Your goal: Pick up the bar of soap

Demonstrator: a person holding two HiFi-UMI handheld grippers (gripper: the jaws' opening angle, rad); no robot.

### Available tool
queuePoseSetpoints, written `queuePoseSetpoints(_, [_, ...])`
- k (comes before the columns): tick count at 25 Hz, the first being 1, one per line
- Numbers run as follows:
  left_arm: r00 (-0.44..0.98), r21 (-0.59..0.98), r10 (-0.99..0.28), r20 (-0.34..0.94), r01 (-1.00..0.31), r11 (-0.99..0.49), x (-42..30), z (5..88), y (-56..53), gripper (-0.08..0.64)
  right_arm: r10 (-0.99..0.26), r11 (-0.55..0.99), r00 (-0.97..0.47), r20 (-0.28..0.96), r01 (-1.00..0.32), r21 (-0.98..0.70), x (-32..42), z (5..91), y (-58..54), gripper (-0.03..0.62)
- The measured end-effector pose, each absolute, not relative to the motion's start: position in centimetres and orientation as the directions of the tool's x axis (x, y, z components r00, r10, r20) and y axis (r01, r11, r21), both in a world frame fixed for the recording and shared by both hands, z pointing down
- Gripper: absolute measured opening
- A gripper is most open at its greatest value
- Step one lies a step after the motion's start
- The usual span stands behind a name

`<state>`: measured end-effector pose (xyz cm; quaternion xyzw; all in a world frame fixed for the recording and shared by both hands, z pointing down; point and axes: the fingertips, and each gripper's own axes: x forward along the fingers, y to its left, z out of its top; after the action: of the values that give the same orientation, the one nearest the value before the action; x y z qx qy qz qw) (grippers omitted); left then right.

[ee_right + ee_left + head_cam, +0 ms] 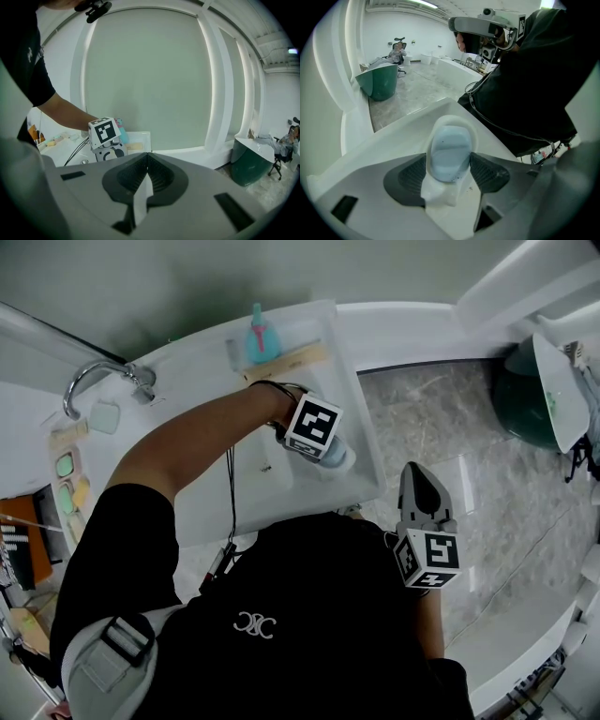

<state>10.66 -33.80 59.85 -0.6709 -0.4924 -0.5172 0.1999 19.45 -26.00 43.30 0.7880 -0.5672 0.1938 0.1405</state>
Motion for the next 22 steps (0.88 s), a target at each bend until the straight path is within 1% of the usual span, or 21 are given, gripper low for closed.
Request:
queuePoseSetpoints(6, [0.025, 0.215, 0.445, 0.895, 0.851, -0.480, 11.4, 59.9, -33.4, 0.286, -0.842, -0.309, 0.270, 0.467, -0.951, -0.007, 19.6, 43.5, -25.8, 0.006])
queuePoseSetpoints(10, [0.038, 0.189, 0.434, 0.900, 0.864, -0.467, 11.3, 60.1, -33.6, 0.276, -0.846, -0.304, 0.265, 0.462, -0.953, -0.010, 19.4, 43.5, -25.7, 0.006])
queuePoseSetpoints(16, [0.061, 0.174, 0.450, 0.891, 0.869, -0.462, 11.3, 60.0, -33.7, 0.272, -0.849, -0.308, 0.270, 0.454, -0.951, -0.010, 19.3, 43.2, -25.6, 0.006])
queuePoseSetpoints(22, [0.175, 0.113, 0.496, 0.851, 0.861, -0.496, 12.0, 58.8, -33.2, 0.270, -0.847, -0.314, 0.271, 0.458, -0.949, -0.018, 19.4, 43.4, -25.4, 0.006])
